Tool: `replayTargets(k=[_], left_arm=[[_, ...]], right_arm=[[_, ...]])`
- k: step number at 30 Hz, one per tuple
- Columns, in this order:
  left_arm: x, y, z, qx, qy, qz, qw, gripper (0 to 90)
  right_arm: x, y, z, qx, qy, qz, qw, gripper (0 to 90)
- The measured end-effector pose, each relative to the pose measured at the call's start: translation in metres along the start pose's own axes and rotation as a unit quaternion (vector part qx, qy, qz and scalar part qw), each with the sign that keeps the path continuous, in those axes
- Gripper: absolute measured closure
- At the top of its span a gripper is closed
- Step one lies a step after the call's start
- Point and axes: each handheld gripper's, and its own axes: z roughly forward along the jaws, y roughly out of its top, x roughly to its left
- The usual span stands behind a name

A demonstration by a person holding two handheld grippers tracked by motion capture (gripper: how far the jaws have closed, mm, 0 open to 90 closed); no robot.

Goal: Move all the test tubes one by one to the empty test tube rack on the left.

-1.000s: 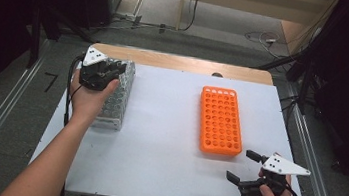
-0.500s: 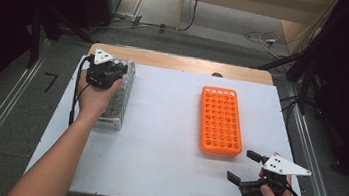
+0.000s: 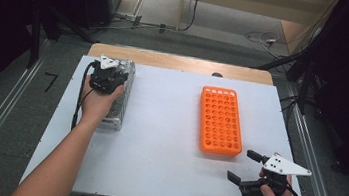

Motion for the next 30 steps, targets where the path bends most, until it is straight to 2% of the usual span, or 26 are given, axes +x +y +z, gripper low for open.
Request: replayTargets(k=[2,6,10,12,14,17,22,26,30], left_arm=[[0.001,0.0,0.0,0.007,-0.004,0.0,1.0,73.5],[0.002,0.0,-0.003,0.004,-0.004,-0.008,1.0,64.8],[0.003,0.001,-0.007,0.004,-0.015,-0.019,0.9997,51.7],[0.003,0.002,-0.009,0.003,-0.016,-0.02,0.9997,40.6],[0.003,0.002,-0.012,-0.001,-0.03,-0.023,0.9993,30.9],[0.0,0.002,-0.019,-0.012,-0.038,-0.019,0.999,20.8],[-0.005,-0.001,-0.028,-0.02,-0.048,-0.016,0.9985,10.7],[-0.01,-0.007,-0.035,-0.021,-0.08,-0.012,0.9965,5.0],[-0.016,-0.013,-0.044,-0.028,-0.089,-0.009,0.9956,0.2]], right_arm=[[0.0,0.0,0.0,-0.001,0.0,-0.001,1.0,0.0],[0.0,0.0,0.001,0.0,0.0,-0.002,1.0,0.0],[0.0,0.0,0.001,0.0,0.001,-0.001,1.0,0.0],[-0.001,0.0,0.001,0.0,0.0,-0.001,1.0,0.0],[-0.002,0.0,0.001,0.0,-0.001,0.0,1.0,0.0],[-0.002,0.0,0.002,0.001,-0.002,0.001,1.0,0.0],[-0.003,0.0,0.004,0.004,-0.004,0.001,1.0,0.0],[-0.003,0.0,0.005,0.005,-0.003,0.003,1.0,0.0],[-0.004,0.0,0.005,0.003,-0.003,0.003,1.0,0.0]])
